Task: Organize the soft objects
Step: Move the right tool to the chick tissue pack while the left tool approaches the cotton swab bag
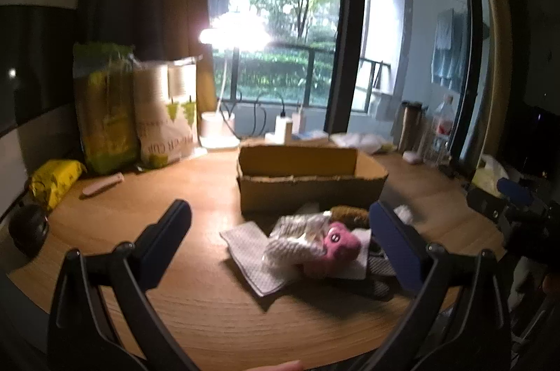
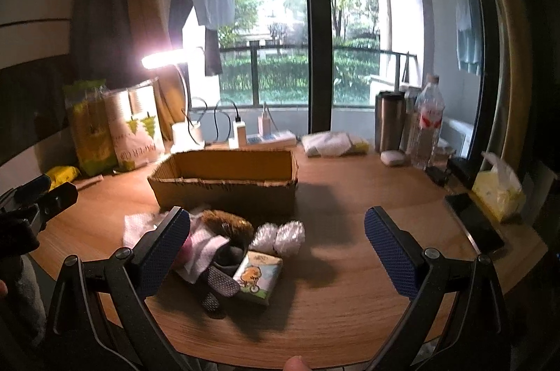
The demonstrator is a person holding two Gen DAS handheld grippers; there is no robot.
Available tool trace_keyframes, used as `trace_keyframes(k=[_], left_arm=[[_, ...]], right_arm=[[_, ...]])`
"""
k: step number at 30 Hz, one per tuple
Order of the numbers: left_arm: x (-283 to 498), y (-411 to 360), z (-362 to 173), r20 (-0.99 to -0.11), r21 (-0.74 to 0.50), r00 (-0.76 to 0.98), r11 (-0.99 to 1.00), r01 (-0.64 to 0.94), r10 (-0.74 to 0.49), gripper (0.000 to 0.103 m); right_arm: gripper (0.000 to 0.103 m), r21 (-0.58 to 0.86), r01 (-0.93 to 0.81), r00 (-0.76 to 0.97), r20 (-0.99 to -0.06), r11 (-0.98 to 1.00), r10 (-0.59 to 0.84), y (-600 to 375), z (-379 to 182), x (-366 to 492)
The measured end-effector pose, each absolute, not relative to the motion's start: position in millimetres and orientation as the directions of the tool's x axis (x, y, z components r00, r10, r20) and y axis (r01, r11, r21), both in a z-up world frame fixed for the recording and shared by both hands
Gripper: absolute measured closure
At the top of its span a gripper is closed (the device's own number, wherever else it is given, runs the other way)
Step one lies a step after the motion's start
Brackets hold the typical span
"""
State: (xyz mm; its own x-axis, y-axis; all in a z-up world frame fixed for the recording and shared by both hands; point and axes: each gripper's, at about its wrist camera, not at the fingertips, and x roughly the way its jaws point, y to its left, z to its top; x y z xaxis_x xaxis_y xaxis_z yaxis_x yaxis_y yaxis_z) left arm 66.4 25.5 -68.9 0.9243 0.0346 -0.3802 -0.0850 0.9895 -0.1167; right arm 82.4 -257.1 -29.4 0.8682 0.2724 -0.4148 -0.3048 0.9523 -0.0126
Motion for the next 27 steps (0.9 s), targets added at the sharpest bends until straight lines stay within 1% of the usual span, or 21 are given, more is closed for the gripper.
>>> trace_keyframes(k=[8,17,21,27], left_arm=[[101,28,-103,-0.481,-0.110,0.876,0.989,-0.096,0.032,0.001],[131,24,-121,-0.552,-0.085,0.833,0.992,-0.090,0.028,0.001],[149,21,-128,-0.583,-0.060,0.812,0.994,-0.088,0.037,0.001],[169,15,-135,-0.614,-0.010,0.788,0.998,-0.068,0.047,0.001]], right_arm=[[0.001,0.000,-0.321,0.816,-0.508,0.947,0.276,-251,-63,114],[0.001,0.016,-0.317,0.767,-0.584,0.948,0.266,-249,-90,146],[0.001,0.026,-0.326,0.730,-0.628,0.945,0.269,-247,-105,157],[0.001,0.034,-0.324,0.695,-0.670,0.946,0.262,-244,-119,169]])
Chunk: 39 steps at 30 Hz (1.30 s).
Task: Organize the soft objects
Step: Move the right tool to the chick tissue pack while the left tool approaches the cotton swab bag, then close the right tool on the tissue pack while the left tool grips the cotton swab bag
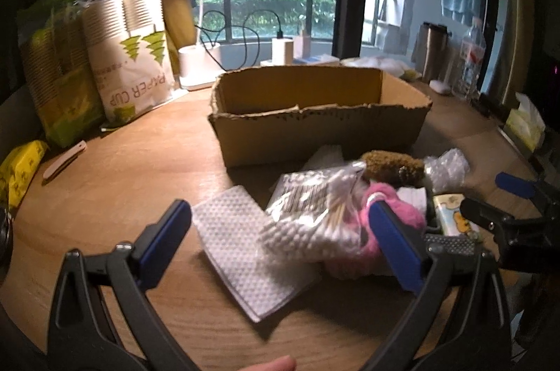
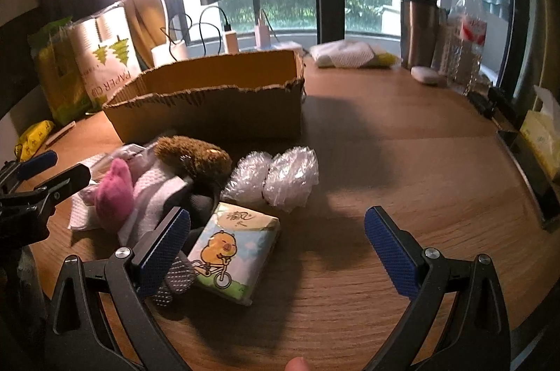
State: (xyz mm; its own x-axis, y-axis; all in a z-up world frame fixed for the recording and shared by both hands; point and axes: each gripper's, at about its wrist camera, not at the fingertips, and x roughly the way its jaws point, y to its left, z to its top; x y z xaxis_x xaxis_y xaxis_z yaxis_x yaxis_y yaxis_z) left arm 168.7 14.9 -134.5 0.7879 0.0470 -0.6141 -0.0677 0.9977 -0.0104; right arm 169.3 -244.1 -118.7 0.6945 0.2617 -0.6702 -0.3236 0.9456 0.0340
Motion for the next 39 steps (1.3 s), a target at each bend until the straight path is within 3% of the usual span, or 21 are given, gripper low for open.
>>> trace_keyframes(k=[4,7,12,18,23,35,37,39], left_arm=[[182,8,-139,-0.629,0.061,0.775,0.997,-0.036,0.066,0.001],[190,11,-139,-0.644,0.043,0.764,0.999,-0.016,0.040,0.002],[198,14,-147,-0.685,0.009,0.729,1.000,0.030,-0.016,0.013],[203,8,-149,-0.709,-0.027,0.701,0.997,0.076,-0.073,0.039],[202,4,-148,-0.717,-0.021,0.692,0.995,0.096,-0.082,0.052],[182,8,-117,-0.667,-0.047,0.737,0.993,0.108,-0.112,0.055],[179,9,-111,-0.655,-0.055,0.747,0.993,0.108,-0.117,0.055],[177,11,-105,-0.646,-0.063,0.754,0.992,0.109,-0.124,0.055]], right_arm=[[0.001,0.038,-0.328,0.673,-0.692,0.944,0.261,-243,-126,174],[0.001,0.049,-0.334,0.655,-0.707,0.941,0.269,-241,-129,176],[0.002,0.051,-0.348,0.626,-0.731,0.936,0.273,-236,-136,177],[0.022,0.090,-0.360,0.609,-0.732,0.929,0.306,-240,-137,177],[0.045,0.107,-0.380,0.598,-0.730,0.919,0.332,-240,-134,174],[0.051,0.094,-0.373,0.640,-0.694,0.923,0.330,-253,-110,165],[0.062,0.091,-0.371,0.652,-0.683,0.924,0.329,-254,-103,163],[0.062,0.092,-0.369,0.662,-0.672,0.925,0.331,-256,-97,162]])
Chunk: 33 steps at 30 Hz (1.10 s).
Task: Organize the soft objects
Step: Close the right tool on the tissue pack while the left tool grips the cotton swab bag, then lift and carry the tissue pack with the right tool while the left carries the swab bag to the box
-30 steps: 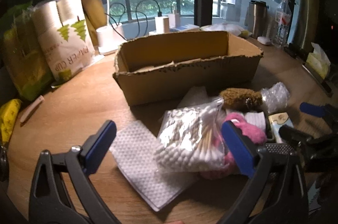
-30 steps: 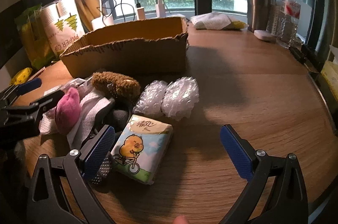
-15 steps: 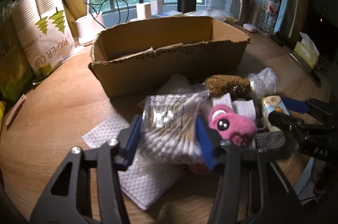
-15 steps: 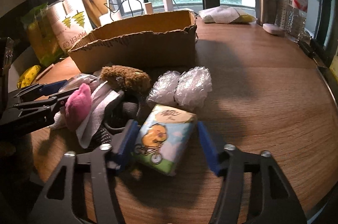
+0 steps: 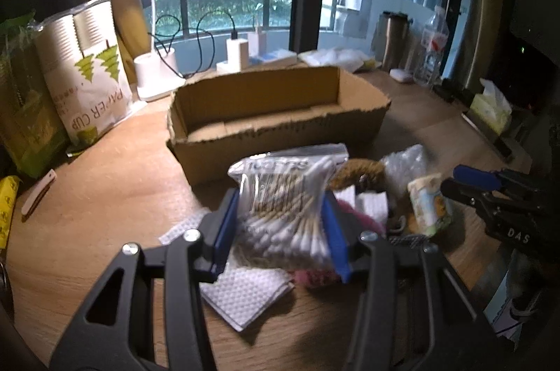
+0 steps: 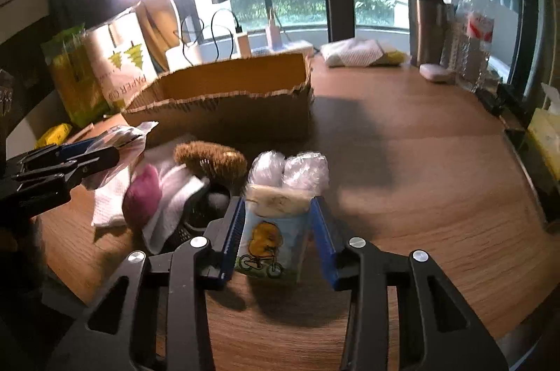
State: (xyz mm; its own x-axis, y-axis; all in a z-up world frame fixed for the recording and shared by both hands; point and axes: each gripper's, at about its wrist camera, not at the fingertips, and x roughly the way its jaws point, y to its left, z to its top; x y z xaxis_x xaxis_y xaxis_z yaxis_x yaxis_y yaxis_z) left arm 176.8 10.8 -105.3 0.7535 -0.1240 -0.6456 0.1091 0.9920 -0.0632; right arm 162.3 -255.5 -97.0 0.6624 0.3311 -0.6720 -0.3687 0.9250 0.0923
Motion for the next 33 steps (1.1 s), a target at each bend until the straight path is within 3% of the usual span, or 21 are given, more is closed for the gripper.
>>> trace_keyframes(k=[9,12,15,21,22,33], left_arm=[[169,18,-84,-0.597,-0.087,0.790,0.990,0.109,-0.139,0.055],[166,21,-82,-0.591,-0.097,0.793,0.989,0.113,-0.148,0.055],[162,27,-82,-0.588,-0.116,0.793,0.987,0.111,-0.159,0.055],[154,41,-77,-0.570,-0.176,0.794,0.976,0.131,-0.210,0.055],[153,44,-76,-0.567,-0.190,0.795,0.973,0.128,-0.216,0.055],[156,53,-59,-0.534,-0.166,0.826,0.981,0.103,-0.178,0.055]], right_arm=[[0.061,0.070,-0.352,0.648,-0.702,0.934,0.296,-252,-99,169],[0.046,0.076,-0.339,0.621,-0.731,0.938,0.283,-250,-110,174],[0.045,0.079,-0.335,0.595,-0.755,0.939,0.275,-245,-120,176],[0.046,0.053,-0.331,0.567,-0.787,0.942,0.244,-238,-133,180],[0.053,0.048,-0.341,0.563,-0.789,0.939,0.245,-236,-134,180],[0.053,0.036,-0.378,0.617,-0.736,0.925,0.281,-233,-104,172]])
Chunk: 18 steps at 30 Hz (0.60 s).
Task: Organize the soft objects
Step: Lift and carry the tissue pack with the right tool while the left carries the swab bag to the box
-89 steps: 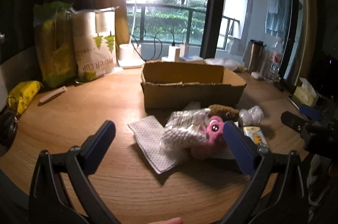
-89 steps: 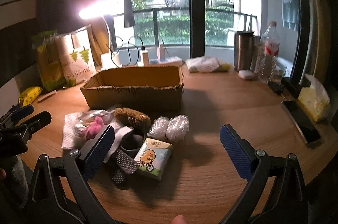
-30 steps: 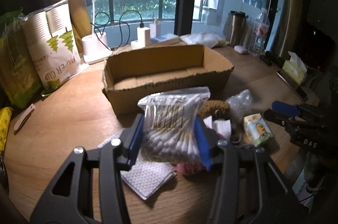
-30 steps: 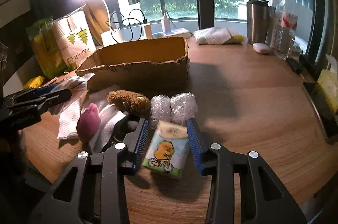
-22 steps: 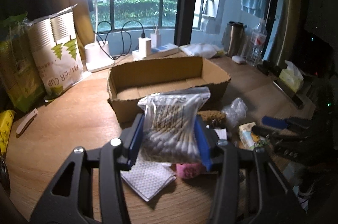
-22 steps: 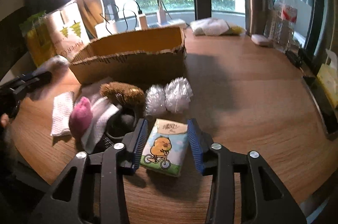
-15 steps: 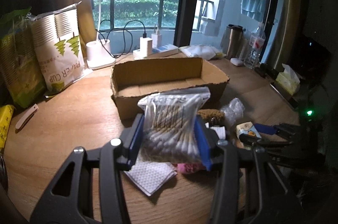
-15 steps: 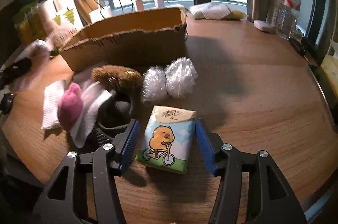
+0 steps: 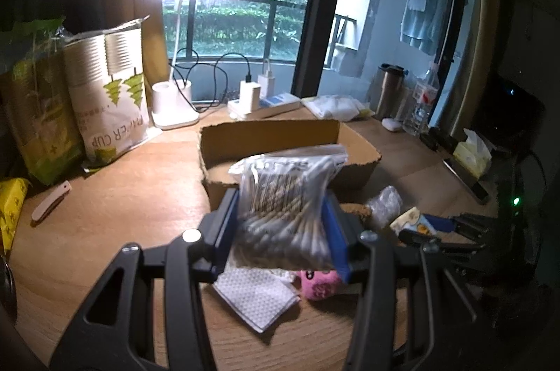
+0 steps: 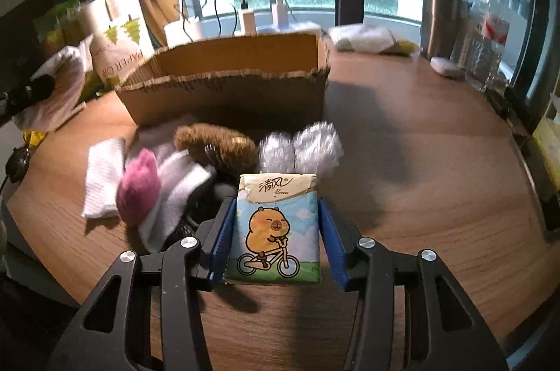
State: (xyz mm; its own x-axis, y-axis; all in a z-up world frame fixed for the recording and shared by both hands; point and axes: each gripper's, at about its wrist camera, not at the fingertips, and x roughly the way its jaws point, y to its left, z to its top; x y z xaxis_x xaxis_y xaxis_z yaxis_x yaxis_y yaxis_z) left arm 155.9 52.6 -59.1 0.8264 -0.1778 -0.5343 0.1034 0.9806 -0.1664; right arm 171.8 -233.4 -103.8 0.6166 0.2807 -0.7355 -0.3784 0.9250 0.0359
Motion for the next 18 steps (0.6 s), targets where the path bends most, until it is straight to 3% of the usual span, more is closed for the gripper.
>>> trace_keyframes(k=[18], left_arm=[[191,43,-40,-0.483,-0.144,0.867,0.988,0.054,-0.118,0.055]], right_arm=[[0.053,0.061,-0.456,0.679,-0.622,0.888,0.391,-226,-44,215]])
